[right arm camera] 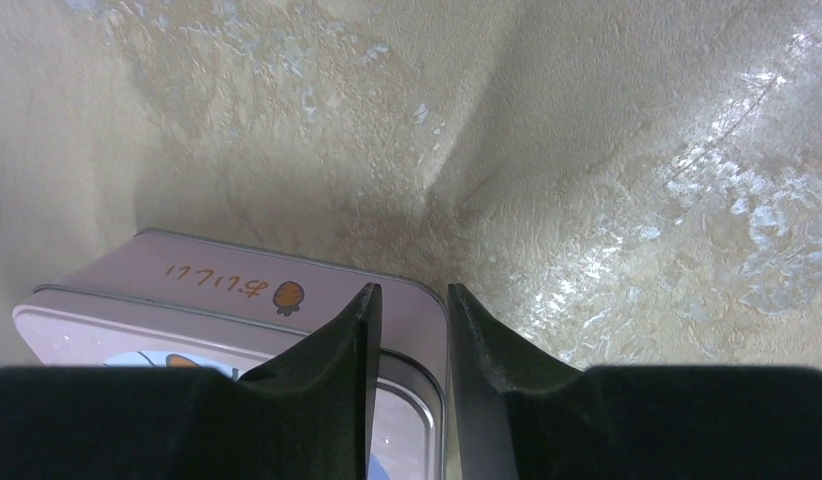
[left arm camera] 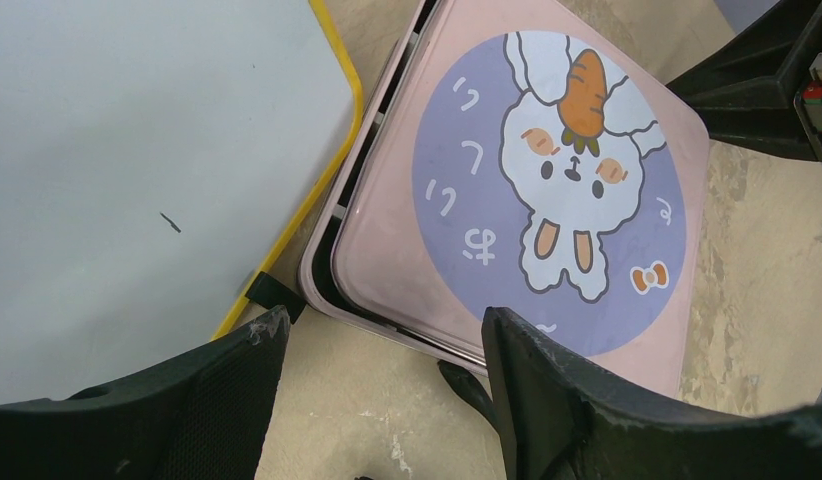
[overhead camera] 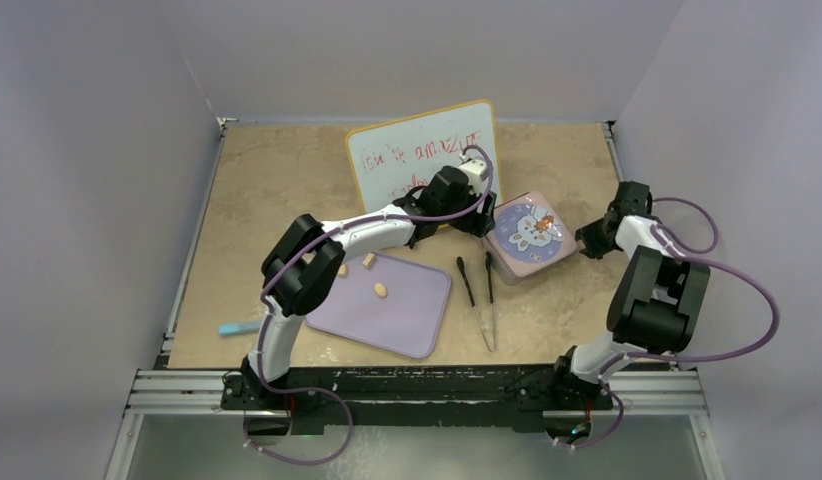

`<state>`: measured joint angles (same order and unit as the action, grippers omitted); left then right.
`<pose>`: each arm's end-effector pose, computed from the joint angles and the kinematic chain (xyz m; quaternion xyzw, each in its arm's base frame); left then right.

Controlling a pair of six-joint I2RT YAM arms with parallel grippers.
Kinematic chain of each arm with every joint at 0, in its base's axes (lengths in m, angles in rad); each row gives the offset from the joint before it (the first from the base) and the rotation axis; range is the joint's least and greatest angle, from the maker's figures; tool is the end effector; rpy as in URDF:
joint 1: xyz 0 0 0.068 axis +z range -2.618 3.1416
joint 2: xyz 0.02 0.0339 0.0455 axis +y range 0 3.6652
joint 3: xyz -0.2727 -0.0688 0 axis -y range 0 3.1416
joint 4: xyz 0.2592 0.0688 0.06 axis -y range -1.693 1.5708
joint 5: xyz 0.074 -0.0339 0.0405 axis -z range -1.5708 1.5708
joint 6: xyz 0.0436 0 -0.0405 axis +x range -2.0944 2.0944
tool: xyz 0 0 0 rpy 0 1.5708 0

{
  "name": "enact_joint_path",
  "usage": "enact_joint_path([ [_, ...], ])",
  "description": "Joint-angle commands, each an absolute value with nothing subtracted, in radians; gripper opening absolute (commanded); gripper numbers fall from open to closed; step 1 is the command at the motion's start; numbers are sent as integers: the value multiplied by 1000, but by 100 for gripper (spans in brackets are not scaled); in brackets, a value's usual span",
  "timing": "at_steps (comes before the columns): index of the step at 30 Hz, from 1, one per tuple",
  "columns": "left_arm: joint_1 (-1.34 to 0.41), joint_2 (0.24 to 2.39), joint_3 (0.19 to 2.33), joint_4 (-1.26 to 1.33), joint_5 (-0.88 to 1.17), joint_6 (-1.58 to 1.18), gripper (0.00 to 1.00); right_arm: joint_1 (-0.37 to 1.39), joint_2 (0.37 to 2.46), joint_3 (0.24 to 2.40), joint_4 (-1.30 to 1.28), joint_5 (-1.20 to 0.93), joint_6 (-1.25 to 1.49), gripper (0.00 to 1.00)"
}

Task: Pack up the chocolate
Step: Close the box lid on the packing box.

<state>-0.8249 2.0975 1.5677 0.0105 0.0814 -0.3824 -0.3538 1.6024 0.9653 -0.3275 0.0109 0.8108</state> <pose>0.3456 -0.3792 0.2117 0.2096 0.8387 -0.3136 0.3928 0.3185 -0.1181 0.1835 0.5262 0.7962 0.0625 0.2919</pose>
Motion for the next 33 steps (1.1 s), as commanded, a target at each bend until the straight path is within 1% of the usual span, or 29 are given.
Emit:
enact_joint_path([
  [1,-824,2086,1589,41,83,-379,69,-352,1566,954,-318,2,808,33],
  [8,-824,2095,1593,44,87,-385,69,-342,1590,960,-311,-21,796,29],
  [15,-824,2087,1595,34,83,-383,69,-344,1600,993,-370,-42,787,29],
  [18,-824,2081,1595,31,85,-385,69,-347,1577,1014,-403,-4,774,33],
  [22,-824,2073,1601,26,85,-387,69,-355,1549,1048,-433,26,761,41],
  [26,-824,2069,1606,20,84,-392,69,-356,1532,1081,-436,31,707,45],
  [30,-825,2063,1602,19,83,-403,69,-356,1540,1107,-384,-88,589,46],
  [33,-824,2066,1601,23,88,-407,69,-356,1545,1091,-270,-276,474,46],
])
